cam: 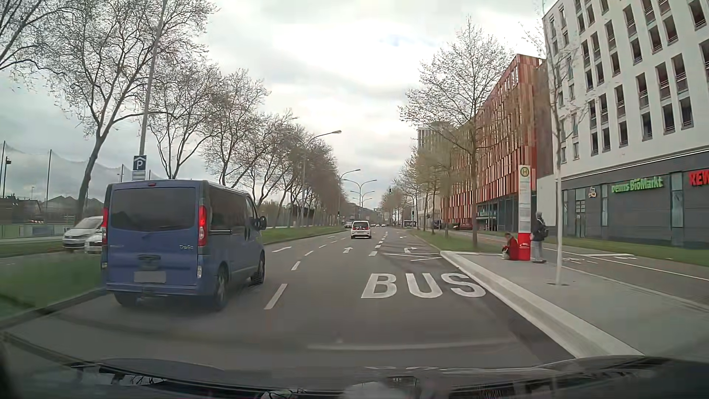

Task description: Follow the waypoints while adhering to traffic rules and regulations

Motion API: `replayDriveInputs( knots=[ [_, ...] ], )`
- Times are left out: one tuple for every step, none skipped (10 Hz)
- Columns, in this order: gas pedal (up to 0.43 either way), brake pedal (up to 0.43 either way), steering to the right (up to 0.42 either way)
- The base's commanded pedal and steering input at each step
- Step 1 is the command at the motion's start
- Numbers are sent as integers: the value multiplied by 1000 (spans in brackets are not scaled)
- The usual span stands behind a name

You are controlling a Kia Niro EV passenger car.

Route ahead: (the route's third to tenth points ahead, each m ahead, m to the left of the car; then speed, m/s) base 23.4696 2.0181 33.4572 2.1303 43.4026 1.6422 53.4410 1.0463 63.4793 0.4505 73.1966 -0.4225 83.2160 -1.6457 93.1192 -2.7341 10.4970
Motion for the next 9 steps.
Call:
replayDriveInputs(
  knots=[
    [130,0,-30],
    [130,0,-30],
    [130,0,-30],
    [130,0,-27],
    [130,0,-25],
    [130,0,-21],
    [130,0,-13],
    [130,0,-8],
    [130,0,-5]
  ],
)
